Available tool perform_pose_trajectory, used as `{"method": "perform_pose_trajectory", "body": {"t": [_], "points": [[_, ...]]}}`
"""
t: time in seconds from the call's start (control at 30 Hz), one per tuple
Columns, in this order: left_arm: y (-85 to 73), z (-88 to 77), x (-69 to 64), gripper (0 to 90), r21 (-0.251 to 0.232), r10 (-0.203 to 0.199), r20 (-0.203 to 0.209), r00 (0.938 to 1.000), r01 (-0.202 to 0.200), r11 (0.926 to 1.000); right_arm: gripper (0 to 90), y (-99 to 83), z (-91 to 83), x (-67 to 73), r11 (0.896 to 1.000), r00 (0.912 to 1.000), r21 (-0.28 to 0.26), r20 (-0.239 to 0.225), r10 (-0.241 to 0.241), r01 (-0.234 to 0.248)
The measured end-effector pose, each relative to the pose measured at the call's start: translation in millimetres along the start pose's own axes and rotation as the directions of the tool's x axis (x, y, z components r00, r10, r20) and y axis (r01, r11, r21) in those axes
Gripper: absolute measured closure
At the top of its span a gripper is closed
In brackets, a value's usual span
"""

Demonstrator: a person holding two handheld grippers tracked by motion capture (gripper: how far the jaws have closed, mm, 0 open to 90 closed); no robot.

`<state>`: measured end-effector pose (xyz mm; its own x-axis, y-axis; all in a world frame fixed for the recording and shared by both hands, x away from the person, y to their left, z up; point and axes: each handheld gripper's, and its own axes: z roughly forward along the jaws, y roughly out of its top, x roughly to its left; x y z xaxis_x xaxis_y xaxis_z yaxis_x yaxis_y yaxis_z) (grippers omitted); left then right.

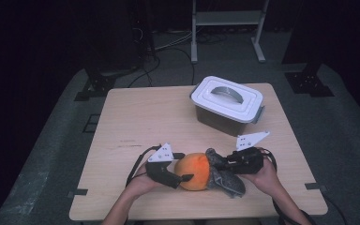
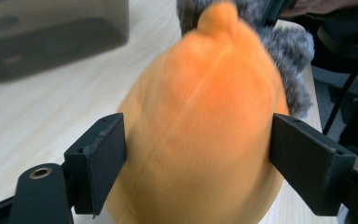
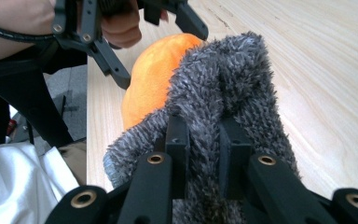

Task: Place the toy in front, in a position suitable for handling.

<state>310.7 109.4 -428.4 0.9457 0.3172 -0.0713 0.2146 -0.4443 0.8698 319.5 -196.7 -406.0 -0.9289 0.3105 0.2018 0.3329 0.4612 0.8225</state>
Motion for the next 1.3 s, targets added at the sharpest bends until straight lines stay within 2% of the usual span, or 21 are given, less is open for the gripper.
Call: {"method": "perform_pose_trajectory", "body": {"t": [0.07,0.17,0.27,0.37,0.43,0.5,0.6,0.67,0.7,0.73,0.77,0.87,0.93,1.0,1.1,1.17,1.23,1.3], "points": [[0.2,1.0,-0.8,25.2,-0.004,0.009,0.009,0.9999,-0.009,1.0000,76.4,-1.1,0.1,-1.5,1.000,1.0000,0.006,0.003,0.003,-0.003],[3.5,-1.4,-3.6,38.5,-0.006,0.030,0.001,0.9996,-0.030,0.9995,76.4,-2.3,-1.1,-3.8,1.000,0.9998,0.002,0.005,0.017,-0.017],[10.6,-7.8,-8.2,42.4,-0.005,0.039,-0.001,0.9992,-0.039,0.9992,76.4,1.0,-4.6,-1.1,1.000,0.9997,-0.009,0.020,0.011,-0.010],[14.4,-13.5,-9.4,42.6,0.003,0.051,0.001,0.9987,-0.051,0.9987,76.6,2.2,-4.8,1.8,1.000,0.9998,-0.015,0.020,0.000,0.001],[15.4,-18.8,-8.3,42.9,0.008,0.049,-0.002,0.9988,-0.049,0.9988,76.6,2.6,-2.6,3.3,1.000,1.0000,-0.021,0.005,0.000,0.000],[13.0,-18.6,-6.9,42.9,0.037,0.048,-0.030,0.9984,-0.047,0.9982,76.5,1.9,2.5,2.3,1.000,1.0000,0.001,0.000,0.006,-0.006],[10.8,-17.8,-4.4,42.9,0.024,0.024,-0.031,0.9992,-0.024,0.9994,76.6,-1.3,10.7,-1.5,0.998,0.9997,0.057,0.008,0.023,-0.023],[10.8,-17.9,-3.3,42.5,0.021,0.018,-0.037,0.9992,-0.018,0.9996,76.5,-1.7,9.3,-2.9,0.997,0.9991,0.077,0.036,0.022,-0.024],[10.3,-17.3,-3.3,42.2,0.020,0.017,-0.035,0.9992,-0.016,0.9997,76.5,-1.8,7.8,-2.9,0.997,0.9989,0.072,0.041,0.022,-0.024],[10.3,-16.6,-3.7,41.8,0.020,0.017,-0.034,0.9993,-0.017,0.9997,76.5,0.5,2.9,-0.3,0.999,0.9991,0.039,0.039,0.014,-0.015],[10.6,-15.9,-4.0,41.8,0.022,0.021,-0.033,0.9993,-0.020,0.9996,76.5,0.5,2.9,-0.3,0.999,0.9991,0.039,0.039,0.014,-0.015],[11.7,-11.7,-5.9,41.1,0.021,0.026,-0.028,0.9993,-0.025,0.9995,76.6,9.0,-4.8,7.2,0.999,0.9997,-0.041,0.023,-0.011,0.012],[12.7,-8.4,-8.4,40.8,0.027,0.040,-0.021,0.9990,-0.039,0.9989,76.5,14.3,-6.1,12.3,0.997,0.9993,-0.066,0.021,-0.029,0.031],[13.0,-7.5,-9.4,40.7,0.027,0.039,-0.024,0.9989,-0.038,0.9989,76.5,12.7,-1.9,11.6,0.999,0.9990,-0.042,0.030,-0.034,0.035],[11.8,-8.5,-7.9,40.6,0.027,0.033,-0.031,0.9990,-0.032,0.9991,76.5,5.3,4.2,3.9,1.000,0.9999,-0.020,0.007,0.009,-0.008],[11.1,-9.9,-5.6,40.4,0.024,0.025,-0.033,0.9992,-0.024,0.9994,76.4,2.5,5.5,0.8,1.000,0.9997,-0.003,0.015,0.019,-0.019],[10.1,-10.0,-4.9,40.3,0.017,0.017,-0.027,0.9995,-0.016,0.9997,76.4,0.3,6.6,-0.8,1.000,0.9995,0.020,0.025,0.018,-0.019],[10.0,-9.2,-5.5,39.7,0.017,0.016,-0.024,0.9996,-0.016,0.9997,76.3,0.9,4.4,-0.5,1.000,0.9994,0.021,0.033,0.011,-0.012]]}}
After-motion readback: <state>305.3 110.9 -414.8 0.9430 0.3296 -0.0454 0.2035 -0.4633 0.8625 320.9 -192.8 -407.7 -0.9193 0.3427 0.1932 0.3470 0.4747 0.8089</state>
